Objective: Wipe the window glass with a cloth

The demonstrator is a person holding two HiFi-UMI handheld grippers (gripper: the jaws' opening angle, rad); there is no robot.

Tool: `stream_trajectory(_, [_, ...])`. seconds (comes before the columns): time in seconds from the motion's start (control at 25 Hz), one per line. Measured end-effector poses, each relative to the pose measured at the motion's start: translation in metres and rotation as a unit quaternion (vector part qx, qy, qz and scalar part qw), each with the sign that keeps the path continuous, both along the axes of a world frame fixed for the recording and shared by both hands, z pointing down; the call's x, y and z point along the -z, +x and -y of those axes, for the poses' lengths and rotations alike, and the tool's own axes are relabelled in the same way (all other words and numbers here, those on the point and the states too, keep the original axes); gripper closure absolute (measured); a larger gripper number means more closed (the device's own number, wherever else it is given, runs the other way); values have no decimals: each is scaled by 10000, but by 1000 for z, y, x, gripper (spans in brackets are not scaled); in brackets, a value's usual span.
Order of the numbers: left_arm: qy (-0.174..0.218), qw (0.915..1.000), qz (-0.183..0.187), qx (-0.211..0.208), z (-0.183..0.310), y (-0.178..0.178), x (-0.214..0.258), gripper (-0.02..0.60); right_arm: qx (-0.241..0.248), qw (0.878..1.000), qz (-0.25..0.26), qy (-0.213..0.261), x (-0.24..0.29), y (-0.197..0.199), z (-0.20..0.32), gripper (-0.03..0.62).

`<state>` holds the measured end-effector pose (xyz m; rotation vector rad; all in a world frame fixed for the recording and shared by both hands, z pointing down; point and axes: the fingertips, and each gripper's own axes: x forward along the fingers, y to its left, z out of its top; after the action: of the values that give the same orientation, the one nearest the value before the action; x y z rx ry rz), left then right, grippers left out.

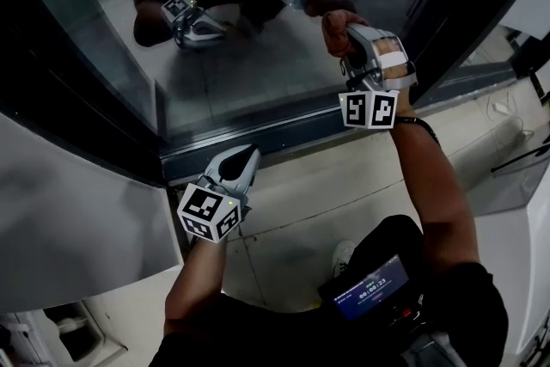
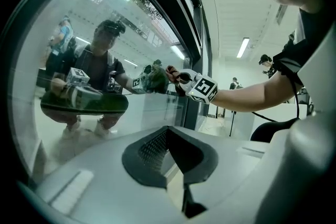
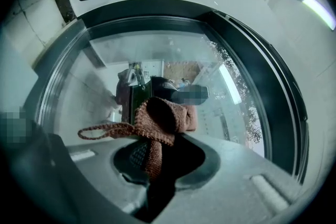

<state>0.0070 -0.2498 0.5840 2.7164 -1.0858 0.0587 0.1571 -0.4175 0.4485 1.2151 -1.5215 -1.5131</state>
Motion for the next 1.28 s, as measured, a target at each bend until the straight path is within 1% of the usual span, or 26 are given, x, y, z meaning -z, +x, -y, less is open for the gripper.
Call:
stream_trajectory(0.12, [52,10000,-12,18,-1,0,6,565,-1,9999,12,-120,-12,-2,-1,551])
stream_trajectory(0.24, [162,9998,-6,137,3,-5,19,565,28,9995,-30,-314,-26,-3,-1,551])
stream_trajectory(0.4, [229,9989,167,371,1,-18,47,565,85,9973,80,-719,-30,-3,-5,551])
stream_trajectory(0.48, [202,9986,223,434,-6,-22,67,565,79,9940,114,-1089,-27,-3,-6,551])
stream_trajectory(0.56, [158,9984,167,514,-15,-28,94,565,47,9863,221,-1636,-25,-4,-8,551])
stream_trajectory(0.64, [122,9980,79,622,-25,-35,123,565,-5,9717,473,-2313,-23,-8,-10,551])
stream_trajectory(0.68, [122,9976,67,676,-31,-39,138,565,-12,9617,670,-2659,-20,-12,-13,551])
stream_trajectory(0.72, [131,9972,84,732,-37,-42,152,565,20,9491,943,-3005,-13,-18,-18,551])
stream_trajectory(0.76, [137,9967,118,791,-43,-46,166,565,93,9330,1302,-3355,-4,-26,-27,551])
stream_trajectory(0.8, [126,9961,147,856,-50,-50,180,565,198,9122,1741,-3704,9,-34,-38,551])
stream_trajectory(0.84, [89,9956,150,921,-56,-54,195,565,325,8871,2228,-4030,24,-43,-51,551])
stream_trajectory(0.88, [27,9950,120,989,-62,-58,211,565,454,8593,2715,-4311,43,-51,-65,551])
stream_trajectory(0.96, [-119,9933,-3,1153,-73,-66,244,565,669,8041,3522,-4742,82,-63,-97,551])
stream_trajectory(1.04, [-242,9907,-120,1332,-83,-75,280,565,823,7559,4103,-5035,125,-68,-128,551])
stream_trajectory(1.16, [-365,9890,-214,1419,-103,-81,338,565,948,6897,4812,-5326,191,-65,-177,551])
stream_trajectory(1.2, [-395,9890,-224,1411,-111,-83,358,565,991,6707,5006,-5382,214,-64,-193,551])
stream_trajectory(1.24, [-417,9890,-231,1402,-118,-84,378,565,1040,6564,5152,-5411,239,-63,-208,551])
stream_trajectory(1.28, [-441,9890,-244,1390,-125,-86,399,565,1094,6475,5241,-5423,263,-63,-223,551])
